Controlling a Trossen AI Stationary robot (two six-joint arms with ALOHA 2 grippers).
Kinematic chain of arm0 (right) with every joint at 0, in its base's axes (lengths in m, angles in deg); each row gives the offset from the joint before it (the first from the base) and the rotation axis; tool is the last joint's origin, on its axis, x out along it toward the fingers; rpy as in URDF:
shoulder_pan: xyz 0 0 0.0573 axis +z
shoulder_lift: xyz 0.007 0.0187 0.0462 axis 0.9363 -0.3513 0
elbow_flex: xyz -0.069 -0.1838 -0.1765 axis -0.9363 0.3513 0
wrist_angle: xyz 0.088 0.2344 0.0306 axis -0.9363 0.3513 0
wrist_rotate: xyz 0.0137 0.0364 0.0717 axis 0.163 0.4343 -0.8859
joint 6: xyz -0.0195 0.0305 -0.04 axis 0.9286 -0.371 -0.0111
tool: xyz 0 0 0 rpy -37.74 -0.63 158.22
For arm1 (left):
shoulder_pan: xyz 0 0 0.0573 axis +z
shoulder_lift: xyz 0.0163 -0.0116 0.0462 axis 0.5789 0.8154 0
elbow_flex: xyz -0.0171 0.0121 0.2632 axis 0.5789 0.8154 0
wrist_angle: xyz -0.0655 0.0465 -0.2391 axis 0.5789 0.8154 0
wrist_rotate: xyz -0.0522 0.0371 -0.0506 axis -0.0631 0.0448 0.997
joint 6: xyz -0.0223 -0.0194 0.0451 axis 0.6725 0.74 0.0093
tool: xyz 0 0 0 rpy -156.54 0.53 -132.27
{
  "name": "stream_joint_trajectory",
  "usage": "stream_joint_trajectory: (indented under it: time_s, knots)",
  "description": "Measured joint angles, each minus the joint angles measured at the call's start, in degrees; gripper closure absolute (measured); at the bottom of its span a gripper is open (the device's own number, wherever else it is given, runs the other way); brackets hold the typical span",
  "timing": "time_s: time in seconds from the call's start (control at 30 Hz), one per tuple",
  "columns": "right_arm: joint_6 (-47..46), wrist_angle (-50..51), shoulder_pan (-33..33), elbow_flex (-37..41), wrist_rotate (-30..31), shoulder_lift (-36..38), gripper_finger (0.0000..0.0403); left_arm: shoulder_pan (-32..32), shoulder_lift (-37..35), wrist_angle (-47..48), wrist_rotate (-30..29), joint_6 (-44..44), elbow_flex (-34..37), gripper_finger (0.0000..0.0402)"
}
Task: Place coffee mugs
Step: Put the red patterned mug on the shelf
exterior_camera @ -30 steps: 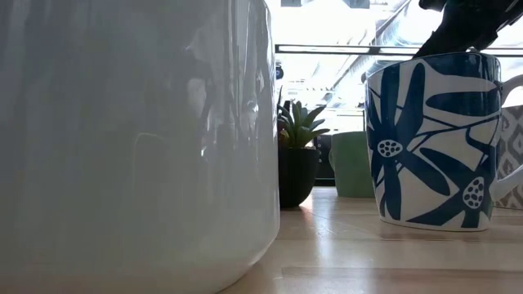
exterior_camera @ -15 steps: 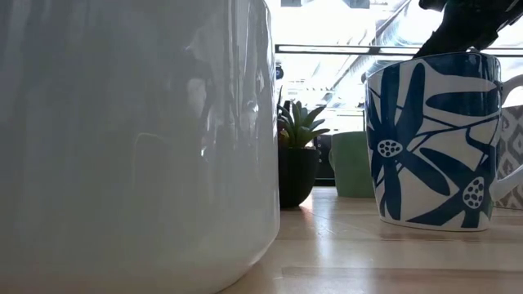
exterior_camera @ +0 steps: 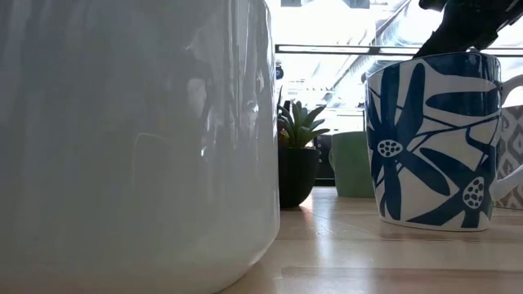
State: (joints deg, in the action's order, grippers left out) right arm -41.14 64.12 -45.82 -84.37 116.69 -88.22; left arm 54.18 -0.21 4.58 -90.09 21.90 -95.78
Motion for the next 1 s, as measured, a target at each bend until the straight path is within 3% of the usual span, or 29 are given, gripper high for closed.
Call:
stream_joint_trajectory:
  time_s: [0.3, 0.83, 1.0]
  knots:
    - [0.0, 0.0, 0.0, 0.0, 0.0, 0.0, 0.0314, 0.1, 0.0, -0.7, 0.0, -2.0, 0.0, 0.0220]
    - [0.0, 0.3, 0.0, 0.0, 0.0, 0.0, 0.0314, 0.1, 0.0, -0.6, 0.4, -6.5, 0.0, 0.0380]
    - [0.0, 1.4, 0.0, 0.0, 0.1, 0.0, 0.0314, 0.1, -0.1, -0.6, 1.4, -6.3, -0.1, 0.0393]
